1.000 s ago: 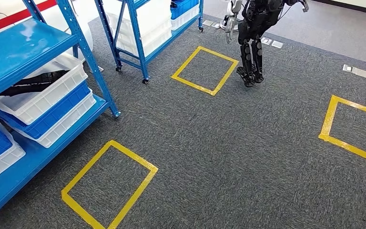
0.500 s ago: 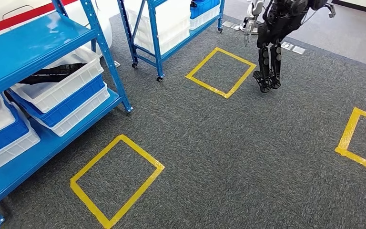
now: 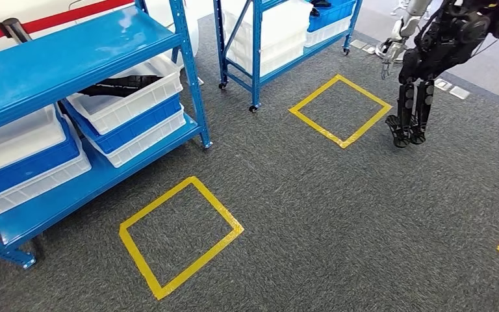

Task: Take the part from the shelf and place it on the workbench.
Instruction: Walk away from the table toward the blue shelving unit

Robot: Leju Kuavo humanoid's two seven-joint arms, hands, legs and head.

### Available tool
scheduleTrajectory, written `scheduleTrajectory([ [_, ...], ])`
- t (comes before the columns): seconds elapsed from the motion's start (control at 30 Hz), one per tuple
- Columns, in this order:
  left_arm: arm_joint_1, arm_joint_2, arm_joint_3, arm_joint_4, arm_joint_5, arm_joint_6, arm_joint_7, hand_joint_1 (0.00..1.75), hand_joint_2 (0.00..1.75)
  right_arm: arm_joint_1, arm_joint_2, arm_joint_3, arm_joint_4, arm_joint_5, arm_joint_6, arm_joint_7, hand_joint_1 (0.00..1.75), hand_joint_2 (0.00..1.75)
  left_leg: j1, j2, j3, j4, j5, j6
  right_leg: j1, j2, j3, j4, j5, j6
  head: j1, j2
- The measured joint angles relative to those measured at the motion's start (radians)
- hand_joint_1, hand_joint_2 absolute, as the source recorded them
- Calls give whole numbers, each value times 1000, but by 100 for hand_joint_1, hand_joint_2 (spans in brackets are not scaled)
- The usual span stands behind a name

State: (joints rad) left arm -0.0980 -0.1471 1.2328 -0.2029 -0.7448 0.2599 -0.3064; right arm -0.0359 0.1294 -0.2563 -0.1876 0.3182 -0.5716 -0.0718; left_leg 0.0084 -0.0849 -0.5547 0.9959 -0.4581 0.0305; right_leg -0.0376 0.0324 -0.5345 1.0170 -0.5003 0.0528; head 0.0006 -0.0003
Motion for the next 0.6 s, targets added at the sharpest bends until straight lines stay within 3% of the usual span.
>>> scheduleTrajectory([
  [0.1,1,0,8,0,7,-10,3,0,0,-3,2,4,0,0,0,-8,0,0,7,-7,-7,6,-4,-17,4,-14,6,-5,3,-26,-2,0],
  [0.17,2,0,15,0,13,-7,3,0,0,-5,3,7,0,2,0,-14,0,0,10,26,-27,49,-30,-25,2,-27,11,-8,6,-39,-6,0],
  [0.23,-1,1,20,0,18,-3,3,0,0,-4,5,9,0,5,0,-18,0,0,11,66,-82,160,-87,-32,5,-42,11,-8,5,-47,-10,0],
  [0.27,-2,1,21,0,20,-3,3,0,0,-4,6,10,0,6,0,-18,0,0,12,73,-118,227,-113,-35,8,-52,12,-8,3,-49,-11,0],
  [0.3,-2,2,22,0,20,-3,3,0,0,-4,6,10,0,6,0,-18,0,0,12,77,-147,279,-127,-36,10,-62,12,-8,1,-52,-11,0],
  [0.33,-1,2,23,0,21,-3,3,0,0,-4,6,11,0,6,0,-18,0,0,12,80,-161,298,-121,-36,12,-72,14,-8,-1,-54,-11,0],
  [0.37,0,2,23,0,22,-3,3,0,0,-5,7,12,0,6,0,-17,0,0,12,82,-154,275,-97,-33,14,-81,16,-8,-4,-56,-11,0],
  [0.47,-2,3,27,-1,26,9,-1,0,0,-9,10,15,0,12,0,-11,0,0,4,123,-58,78,-7,-15,20,-101,27,-9,-12,-53,-11,0],
  [0.53,-6,4,30,-1,26,28,-10,0,0,-11,12,16,0,18,0,-4,0,0,-6,139,-32,23,1,-5,23,-115,31,-10,-18,-45,-10,0],
  [0.6,-5,4,31,-2,25,46,-16,0,0,-14,12,18,0,22,0,2,0,0,-9,119,-30,13,5,5,26,-129,35,-14,-21,-34,-11,0],
])
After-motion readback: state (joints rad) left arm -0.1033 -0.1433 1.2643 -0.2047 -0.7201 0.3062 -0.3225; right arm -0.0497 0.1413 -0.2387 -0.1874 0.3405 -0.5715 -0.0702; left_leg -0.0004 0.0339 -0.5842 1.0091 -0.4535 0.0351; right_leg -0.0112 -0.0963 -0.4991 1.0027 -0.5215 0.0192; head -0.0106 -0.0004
